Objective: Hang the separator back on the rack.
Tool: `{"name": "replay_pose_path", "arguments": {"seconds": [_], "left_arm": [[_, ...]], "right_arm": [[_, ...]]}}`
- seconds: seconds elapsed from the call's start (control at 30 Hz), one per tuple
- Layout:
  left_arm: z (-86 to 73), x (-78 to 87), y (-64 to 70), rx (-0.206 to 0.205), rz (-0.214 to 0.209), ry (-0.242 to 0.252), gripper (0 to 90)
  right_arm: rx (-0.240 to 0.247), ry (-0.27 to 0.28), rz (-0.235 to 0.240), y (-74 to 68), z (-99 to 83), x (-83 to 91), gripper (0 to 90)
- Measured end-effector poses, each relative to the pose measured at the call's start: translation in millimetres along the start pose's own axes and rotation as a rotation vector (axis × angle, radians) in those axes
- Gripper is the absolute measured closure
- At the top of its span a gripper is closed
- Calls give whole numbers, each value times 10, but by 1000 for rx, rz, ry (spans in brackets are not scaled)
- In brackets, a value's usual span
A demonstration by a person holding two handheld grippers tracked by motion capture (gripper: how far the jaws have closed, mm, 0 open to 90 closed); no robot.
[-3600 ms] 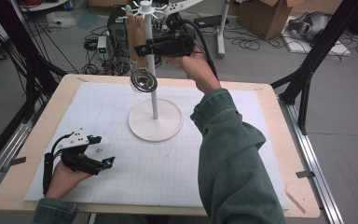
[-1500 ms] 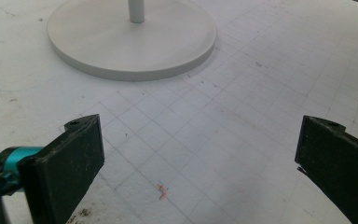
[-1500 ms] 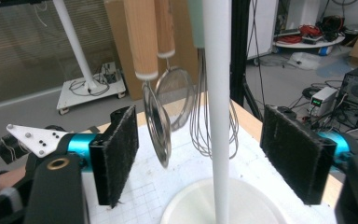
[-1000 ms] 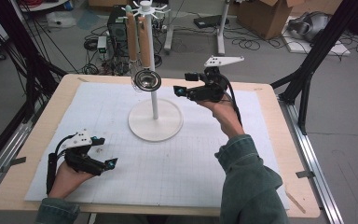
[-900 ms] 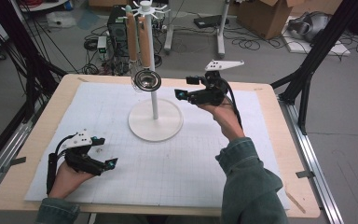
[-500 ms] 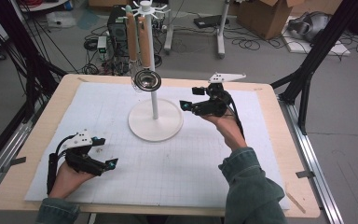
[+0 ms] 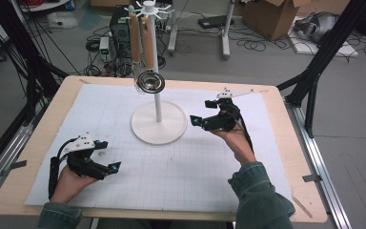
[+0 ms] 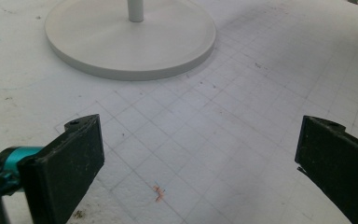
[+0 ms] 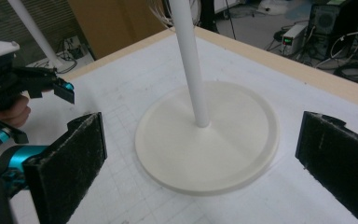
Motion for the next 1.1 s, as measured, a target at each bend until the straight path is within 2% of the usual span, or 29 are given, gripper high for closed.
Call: {"name": "replay_pose_path", "arguments": {"seconds": [0.27,0.5,0.83,1.1], "left_arm": [[-16,-12,-3,11,-1,-5,17],[-14,-11,-3,15,-1,-4,17],[-24,-8,-11,20,-2,-6,17],[-23,-4,-12,22,-2,-4,17]], "right_arm": [[-11,-16,-14,-3,-219,27,8],[-8,-2,-26,-23,-309,126,8],[-28,4,-45,-19,-468,250,8],[-27,8,-55,-83,-555,328,9]]}}
Point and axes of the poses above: each handheld gripper's, and its own axes: x roughly backward along the jaws, z roughly out of its top, y roughly to its right, the point moved 9 cm from there along -x, roughly forward along the jaws, and after that the axes turned 11 degrees about z, right-handed, at the moved point
